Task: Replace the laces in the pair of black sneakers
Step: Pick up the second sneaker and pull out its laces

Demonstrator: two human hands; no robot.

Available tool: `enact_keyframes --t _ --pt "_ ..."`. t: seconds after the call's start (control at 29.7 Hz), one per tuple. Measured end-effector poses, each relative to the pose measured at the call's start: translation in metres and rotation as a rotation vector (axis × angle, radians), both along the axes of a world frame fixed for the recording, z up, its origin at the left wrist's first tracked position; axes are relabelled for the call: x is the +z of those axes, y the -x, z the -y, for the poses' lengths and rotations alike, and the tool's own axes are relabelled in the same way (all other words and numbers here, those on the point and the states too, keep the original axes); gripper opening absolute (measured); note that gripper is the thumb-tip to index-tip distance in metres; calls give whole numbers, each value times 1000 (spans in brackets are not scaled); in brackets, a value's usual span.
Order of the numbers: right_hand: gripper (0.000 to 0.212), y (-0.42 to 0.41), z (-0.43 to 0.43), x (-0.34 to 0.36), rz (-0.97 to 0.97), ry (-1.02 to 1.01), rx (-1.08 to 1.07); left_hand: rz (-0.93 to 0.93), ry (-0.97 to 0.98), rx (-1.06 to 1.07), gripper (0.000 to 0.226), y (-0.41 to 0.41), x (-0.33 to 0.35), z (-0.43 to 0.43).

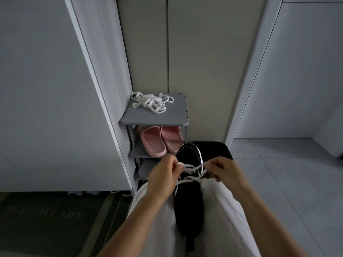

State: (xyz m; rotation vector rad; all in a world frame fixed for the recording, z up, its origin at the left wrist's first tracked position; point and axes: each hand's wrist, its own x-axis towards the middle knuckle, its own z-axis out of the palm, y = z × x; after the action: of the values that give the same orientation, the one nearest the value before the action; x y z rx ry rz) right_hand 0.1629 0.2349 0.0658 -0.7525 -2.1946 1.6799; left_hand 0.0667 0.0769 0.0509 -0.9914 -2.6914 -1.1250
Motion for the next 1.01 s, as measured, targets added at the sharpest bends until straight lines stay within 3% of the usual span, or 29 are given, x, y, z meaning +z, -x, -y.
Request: enact_keyframes --t 0.07,0.13,0.24,0.44,0.5,0.61,0.74,0.91,1.01 --pt "9 -2 7 -8 65 -2 24 155 54 29 27 -8 -14 -1" --pt "15 -5 12 -16 95 -14 27 154 150 5 31 -11 -23 -1" --pt "22 -3 17 -21 78 -43 3 160 117 -41 29 -10 -22 -4" --pt "22 -6 -21 -2 -172 124 -315 -70 133 148 20 35 12 24" --pt "20 -6 -27 3 -142 122 -241 -10 148 117 22 30 13 18" --pt "25 -4 -16 -5 86 15 -37 254 240 41 32 7 1 3" --pt "43 -7 -2 -20 331 -203 28 244 302 -9 36 -7 -14 -2" --pt "36 4 18 -22 283 -186 32 217 219 -40 30 -6 -18 -5" --pt "26 10 23 -25 136 -43 -39 231 150 -2 20 -1 -12 2"
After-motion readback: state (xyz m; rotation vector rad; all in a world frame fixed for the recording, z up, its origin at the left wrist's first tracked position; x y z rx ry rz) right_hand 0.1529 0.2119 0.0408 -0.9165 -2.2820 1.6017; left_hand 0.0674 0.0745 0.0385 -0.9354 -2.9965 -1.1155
